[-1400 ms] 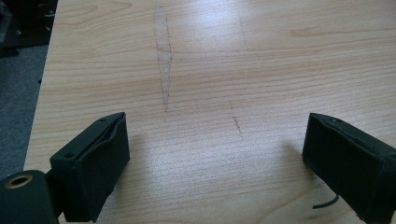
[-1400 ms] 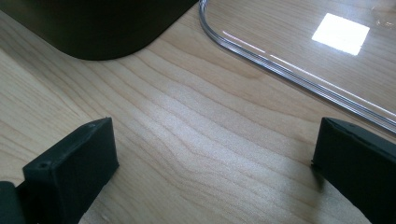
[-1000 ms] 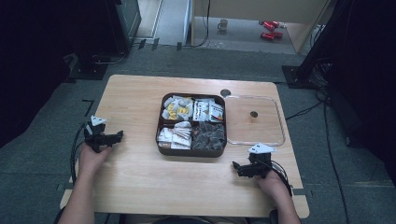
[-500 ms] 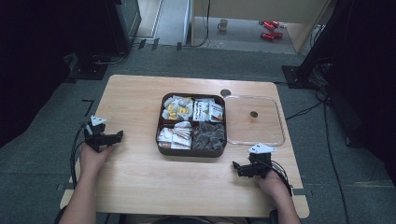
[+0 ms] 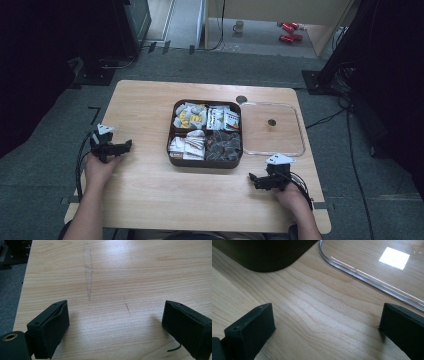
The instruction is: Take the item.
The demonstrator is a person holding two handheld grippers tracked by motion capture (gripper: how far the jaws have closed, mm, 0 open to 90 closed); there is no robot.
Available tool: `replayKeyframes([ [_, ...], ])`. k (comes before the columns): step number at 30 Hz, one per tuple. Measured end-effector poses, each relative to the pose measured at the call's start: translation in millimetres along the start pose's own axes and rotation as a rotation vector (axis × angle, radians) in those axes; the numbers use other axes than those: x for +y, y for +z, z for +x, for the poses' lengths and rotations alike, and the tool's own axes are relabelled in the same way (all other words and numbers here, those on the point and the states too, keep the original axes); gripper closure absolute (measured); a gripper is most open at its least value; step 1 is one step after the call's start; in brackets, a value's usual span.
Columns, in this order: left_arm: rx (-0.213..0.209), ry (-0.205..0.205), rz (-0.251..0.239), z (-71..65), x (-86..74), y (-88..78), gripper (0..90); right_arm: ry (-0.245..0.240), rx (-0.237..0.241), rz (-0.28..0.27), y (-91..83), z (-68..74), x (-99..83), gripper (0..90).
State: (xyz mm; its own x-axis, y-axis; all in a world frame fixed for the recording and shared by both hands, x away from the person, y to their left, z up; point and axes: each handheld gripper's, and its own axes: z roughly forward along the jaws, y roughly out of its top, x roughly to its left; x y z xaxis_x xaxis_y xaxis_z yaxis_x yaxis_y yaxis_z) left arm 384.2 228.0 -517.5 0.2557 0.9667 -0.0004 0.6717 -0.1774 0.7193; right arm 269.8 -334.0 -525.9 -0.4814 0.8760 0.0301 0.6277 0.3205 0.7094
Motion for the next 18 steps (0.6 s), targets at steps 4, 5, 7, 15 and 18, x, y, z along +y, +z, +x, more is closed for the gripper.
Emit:
replayKeyframes([
  [4, 0.012, -0.011, 0.000, -1.0, 0.4, 0.4, 7.2, 0.000, 0.000, 0.000, 0.0, 0.0, 0.0, 0.0],
  [5, 0.016, -0.016, 0.004, -1.6, 1.1, 0.6, 7.2, 0.000, 0.000, 0.000, 0.0, 0.0, 0.0, 0.0],
  [7, 0.023, -0.023, 0.016, -2.7, 2.9, 0.8, 7.4, 0.000, 0.000, -0.001, 0.0, 0.0, 0.0, 0.0],
  [15, 0.012, -0.012, 0.055, -7.0, 8.3, -1.5, 15.6, -0.002, 0.000, -0.001, 0.1, -0.2, 0.0, 0.0],
  [18, -0.052, -0.022, 0.064, -8.1, 11.7, -3.7, 19.4, -0.002, 0.000, -0.002, 0.1, -0.1, 0.0, 0.0],
])
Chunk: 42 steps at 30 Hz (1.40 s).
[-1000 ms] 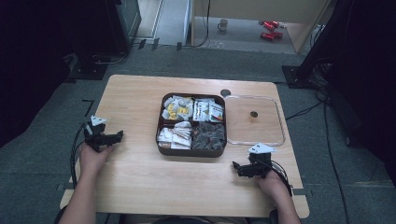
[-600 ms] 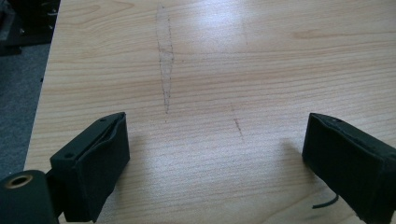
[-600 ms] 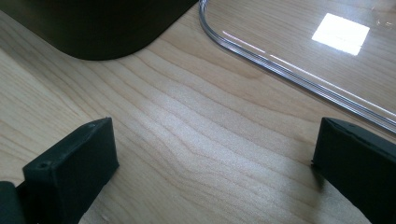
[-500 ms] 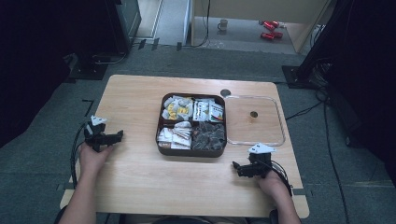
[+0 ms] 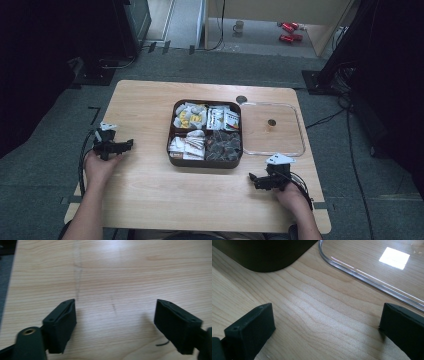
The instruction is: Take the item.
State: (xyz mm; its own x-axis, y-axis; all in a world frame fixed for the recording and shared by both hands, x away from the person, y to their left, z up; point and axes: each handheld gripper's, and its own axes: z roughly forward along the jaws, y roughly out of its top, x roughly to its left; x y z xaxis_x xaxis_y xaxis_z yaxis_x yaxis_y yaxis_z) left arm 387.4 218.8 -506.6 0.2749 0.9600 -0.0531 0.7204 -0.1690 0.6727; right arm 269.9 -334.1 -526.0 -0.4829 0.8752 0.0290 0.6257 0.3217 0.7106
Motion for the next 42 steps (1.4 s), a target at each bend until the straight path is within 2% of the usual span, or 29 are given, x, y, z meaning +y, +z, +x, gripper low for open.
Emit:
replayKeyframes([
  [1, 0.000, 0.000, 0.000, 0.0, 0.0, 0.0, 22.7, 0.000, 0.000, 0.000, 0.0, 0.0, 0.0, 0.0],
  [2, -0.037, -0.003, 0.000, -0.9, 0.7, -1.6, 25.5, 0.000, 0.000, 0.000, 0.0, 0.0, 0.0, 0.0],
  [5, -0.059, -0.010, 0.015, -2.5, 2.7, -1.8, 26.3, 0.000, 0.000, 0.000, 0.0, 0.0, 0.0, 0.0],
  [7, -0.089, 0.000, 0.030, -3.4, 5.1, -2.3, 30.9, 0.000, 0.000, 0.001, 0.0, 0.0, 0.0, 0.0],
  [13, -0.109, 0.004, 0.046, -2.0, 8.0, -3.0, 33.3, 0.000, 0.000, 0.001, 0.0, 0.0, 0.0, 0.0],
  [21, -0.117, 0.029, 0.021, -6.3, 14.4, -10.2, 37.2, 0.000, 0.000, 0.000, 0.0, 0.0, 0.0, 0.0],
  [24, -0.109, 0.051, 0.016, -11.4, 17.6, -11.7, 35.5, 0.000, 0.000, 0.001, 0.0, 0.0, 0.0, 0.0],
  [26, -0.106, 0.080, 0.014, -17.4, 19.9, -12.7, 34.7, 0.000, 0.000, 0.001, 0.0, 0.0, 0.0, 0.0],
  [28, -0.107, 0.087, 0.015, -19.0, 20.4, -12.7, 34.6, 0.000, 0.000, 0.000, 0.0, 0.0, 0.0, 0.0],
  [31, -0.126, 0.111, 0.022, -23.4, 21.4, -12.2, 36.6, 0.000, 0.000, 0.001, -0.1, 0.0, 0.0, 0.0],
  [37, -0.155, 0.110, 0.007, -25.9, 22.9, -14.6, 37.5, 0.000, 0.000, 0.001, 0.0, 0.0, 0.0, 0.0],
  [39, -0.192, 0.106, 0.009, -28.6, 25.7, -17.4, 39.8, 0.000, 0.000, 0.000, 0.0, 0.0, 0.0, 0.0],
  [41, -0.203, 0.105, 0.007, -29.8, 27.1, -18.4, 39.8, -0.001, 0.000, 0.001, 0.0, 0.0, 0.0, 0.0],
  [42, -0.222, 0.112, -0.010, -34.5, 31.1, -22.1, 39.8, -0.001, 0.000, 0.000, 0.2, 0.0, 0.2, 0.0],
])
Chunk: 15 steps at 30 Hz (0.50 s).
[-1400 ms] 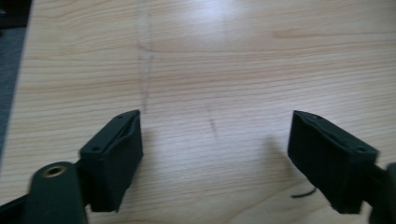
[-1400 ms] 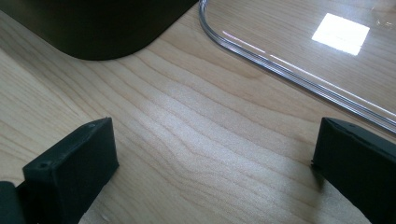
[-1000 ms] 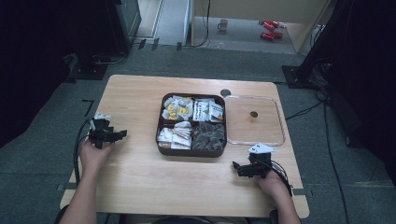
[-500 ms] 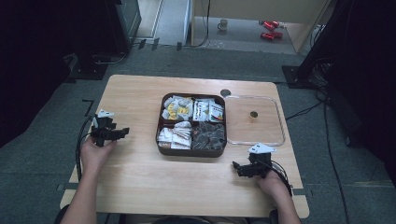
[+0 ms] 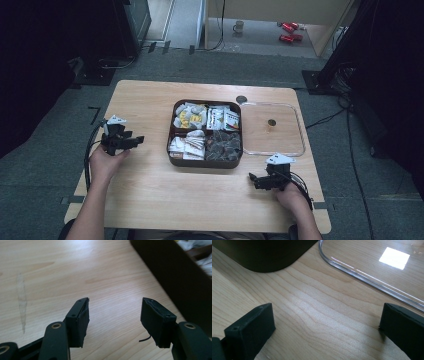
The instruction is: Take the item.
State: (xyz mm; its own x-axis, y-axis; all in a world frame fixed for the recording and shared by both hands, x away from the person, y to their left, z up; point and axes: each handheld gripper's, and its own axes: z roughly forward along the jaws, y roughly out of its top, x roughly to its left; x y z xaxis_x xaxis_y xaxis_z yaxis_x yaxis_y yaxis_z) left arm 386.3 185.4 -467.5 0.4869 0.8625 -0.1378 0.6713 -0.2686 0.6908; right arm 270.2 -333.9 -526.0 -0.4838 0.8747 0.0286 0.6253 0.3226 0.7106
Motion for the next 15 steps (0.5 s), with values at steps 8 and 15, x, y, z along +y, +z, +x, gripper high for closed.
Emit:
replayKeyframes([
  [8, -0.017, 0.050, -0.022, -14.5, 10.4, -2.0, 39.8, 0.000, 0.000, 0.000, 0.0, 0.0, 0.0, 0.0],
  [15, -0.048, 0.090, -0.017, -23.0, 19.7, -2.6, 41.2, 0.003, 0.000, 0.001, 0.2, 0.4, 0.3, 0.0],
])
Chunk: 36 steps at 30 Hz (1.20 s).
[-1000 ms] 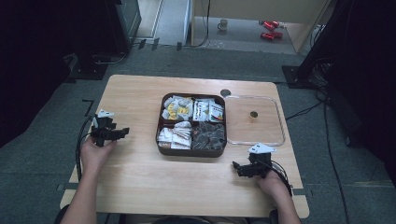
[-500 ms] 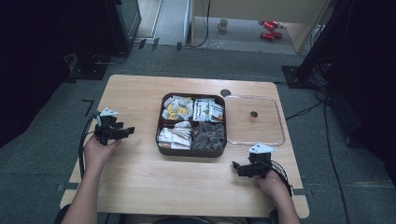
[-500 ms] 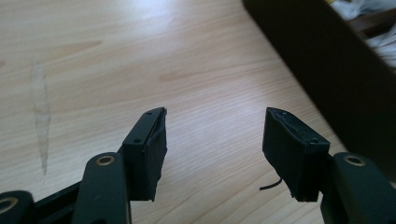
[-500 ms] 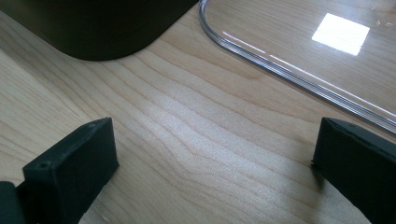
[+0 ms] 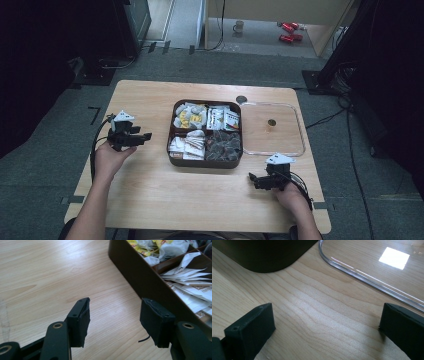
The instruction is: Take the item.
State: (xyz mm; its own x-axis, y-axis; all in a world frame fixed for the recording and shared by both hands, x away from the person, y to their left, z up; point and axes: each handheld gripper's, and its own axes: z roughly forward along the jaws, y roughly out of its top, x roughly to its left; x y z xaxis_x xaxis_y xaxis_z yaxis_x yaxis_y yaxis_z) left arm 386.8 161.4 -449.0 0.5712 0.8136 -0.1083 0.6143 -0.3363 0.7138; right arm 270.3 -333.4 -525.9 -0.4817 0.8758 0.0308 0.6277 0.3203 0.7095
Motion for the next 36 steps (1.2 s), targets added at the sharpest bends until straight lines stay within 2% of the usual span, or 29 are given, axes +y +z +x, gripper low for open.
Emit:
replayKeyframes([
  [4, -0.011, 0.014, -0.013, -5.8, 3.4, -0.9, 42.8, 0.000, 0.000, 0.000, 0.0, 0.0, 0.0, 0.0],
  [6, -0.010, 0.036, -0.013, -11.3, 7.0, -1.8, 43.3, 0.000, 0.000, 0.000, 0.0, 0.0, 0.0, 0.0],
  [14, -0.053, 0.075, -0.003, -25.8, 17.5, -1.1, 46.9, 0.000, 0.000, 0.000, 0.0, 0.0, 0.0, 0.0],
  [19, -0.076, 0.101, -0.025, -36.3, 24.3, 0.4, 47.4, 0.000, 0.000, 0.000, 0.0, 0.0, 0.0, 0.0],
  [22, -0.083, 0.113, -0.027, -39.7, 26.4, 1.9, 47.6, 0.000, 0.000, 0.000, 0.0, 0.0, -0.1, 0.0],
  [23, -0.098, 0.121, -0.019, -42.7, 28.2, 4.3, 47.6, -0.001, 0.000, 0.000, 0.0, 0.0, 0.0, 0.0],
  [36, -0.153, 0.145, -0.026, -54.7, 37.4, 15.1, 50.1, 0.000, 0.000, 0.000, 0.0, 0.0, -0.1, 0.0],
])
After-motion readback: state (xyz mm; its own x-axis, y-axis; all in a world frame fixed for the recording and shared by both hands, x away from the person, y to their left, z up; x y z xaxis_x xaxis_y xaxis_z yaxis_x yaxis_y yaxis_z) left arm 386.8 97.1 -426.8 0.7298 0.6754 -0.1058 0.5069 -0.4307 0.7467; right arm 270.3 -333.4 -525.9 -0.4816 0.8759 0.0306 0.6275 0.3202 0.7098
